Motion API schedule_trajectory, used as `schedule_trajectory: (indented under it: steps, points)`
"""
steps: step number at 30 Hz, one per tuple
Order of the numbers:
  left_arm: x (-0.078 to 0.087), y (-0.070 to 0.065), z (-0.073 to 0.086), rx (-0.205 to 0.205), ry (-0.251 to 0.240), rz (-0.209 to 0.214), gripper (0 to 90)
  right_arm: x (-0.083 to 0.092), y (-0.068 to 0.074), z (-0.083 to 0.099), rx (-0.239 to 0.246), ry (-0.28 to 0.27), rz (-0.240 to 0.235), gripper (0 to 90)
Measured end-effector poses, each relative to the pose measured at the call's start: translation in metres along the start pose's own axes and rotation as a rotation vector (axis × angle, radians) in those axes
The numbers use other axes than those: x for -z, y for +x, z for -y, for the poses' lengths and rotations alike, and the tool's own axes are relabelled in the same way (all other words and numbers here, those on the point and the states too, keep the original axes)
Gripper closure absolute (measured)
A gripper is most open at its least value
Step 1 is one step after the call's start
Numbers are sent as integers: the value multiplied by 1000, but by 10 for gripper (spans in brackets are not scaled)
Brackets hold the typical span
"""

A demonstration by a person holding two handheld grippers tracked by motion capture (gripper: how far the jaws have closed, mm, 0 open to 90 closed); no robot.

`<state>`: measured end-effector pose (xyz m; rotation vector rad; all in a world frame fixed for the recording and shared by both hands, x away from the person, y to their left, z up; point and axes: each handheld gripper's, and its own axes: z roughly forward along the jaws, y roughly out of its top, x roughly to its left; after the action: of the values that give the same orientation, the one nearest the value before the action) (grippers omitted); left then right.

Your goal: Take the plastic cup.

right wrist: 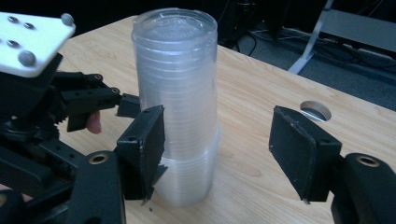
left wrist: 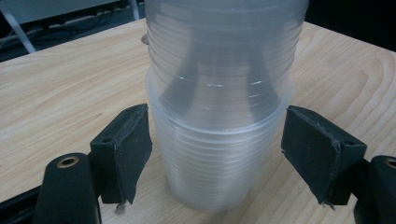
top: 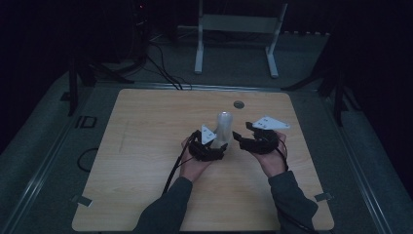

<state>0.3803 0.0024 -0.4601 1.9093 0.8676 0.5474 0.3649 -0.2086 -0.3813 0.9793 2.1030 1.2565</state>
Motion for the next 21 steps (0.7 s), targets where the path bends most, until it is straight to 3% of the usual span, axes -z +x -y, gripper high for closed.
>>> schedule_trajectory:
  steps: [14,21]
  points:
    - [-4,0,1,14,-27,8,248,-11,7,-7,10,0,-19,356]
    - [-4,0,2,20,-34,13,247,-16,6,-10,-26,-13,-55,342]
